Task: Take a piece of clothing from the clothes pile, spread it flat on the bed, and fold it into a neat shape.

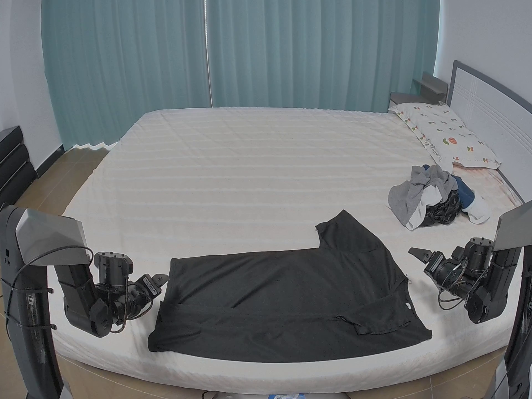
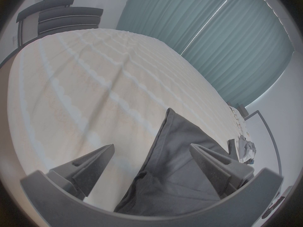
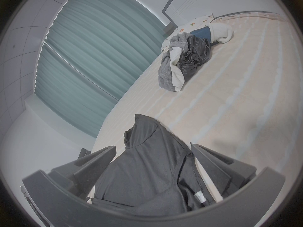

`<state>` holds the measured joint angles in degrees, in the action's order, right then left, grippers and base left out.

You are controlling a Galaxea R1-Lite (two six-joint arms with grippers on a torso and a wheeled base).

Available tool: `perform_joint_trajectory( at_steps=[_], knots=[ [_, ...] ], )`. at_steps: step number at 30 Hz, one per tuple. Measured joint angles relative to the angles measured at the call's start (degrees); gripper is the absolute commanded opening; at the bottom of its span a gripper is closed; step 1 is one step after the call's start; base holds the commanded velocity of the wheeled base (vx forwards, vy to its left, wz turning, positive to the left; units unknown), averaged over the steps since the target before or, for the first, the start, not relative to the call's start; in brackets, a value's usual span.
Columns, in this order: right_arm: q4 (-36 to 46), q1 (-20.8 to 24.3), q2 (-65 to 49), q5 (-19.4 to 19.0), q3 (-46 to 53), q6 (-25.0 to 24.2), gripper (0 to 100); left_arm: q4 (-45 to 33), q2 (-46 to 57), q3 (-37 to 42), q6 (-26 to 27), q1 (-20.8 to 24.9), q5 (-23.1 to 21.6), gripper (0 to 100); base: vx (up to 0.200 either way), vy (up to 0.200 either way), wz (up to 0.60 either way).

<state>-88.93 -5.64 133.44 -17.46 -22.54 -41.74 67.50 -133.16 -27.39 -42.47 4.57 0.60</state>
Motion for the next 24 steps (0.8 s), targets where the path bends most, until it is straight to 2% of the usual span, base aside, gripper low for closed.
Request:
perform_joint_trajectory(
  at_steps=[13,24],
  knots=[
    [-0.05,0.55,1.76,0.09,0.00,0.35,100,0.05,0.17,-1.79,-0.52,0.00,-0.06,100,0.000,0.000,0.00],
    [-0.05,0.38,3.52,-0.05,0.02,0.15,100,-1.56,-0.11,-8.30,-0.33,0.63,0.51,100,0.000,0.000,0.00]
  ],
)
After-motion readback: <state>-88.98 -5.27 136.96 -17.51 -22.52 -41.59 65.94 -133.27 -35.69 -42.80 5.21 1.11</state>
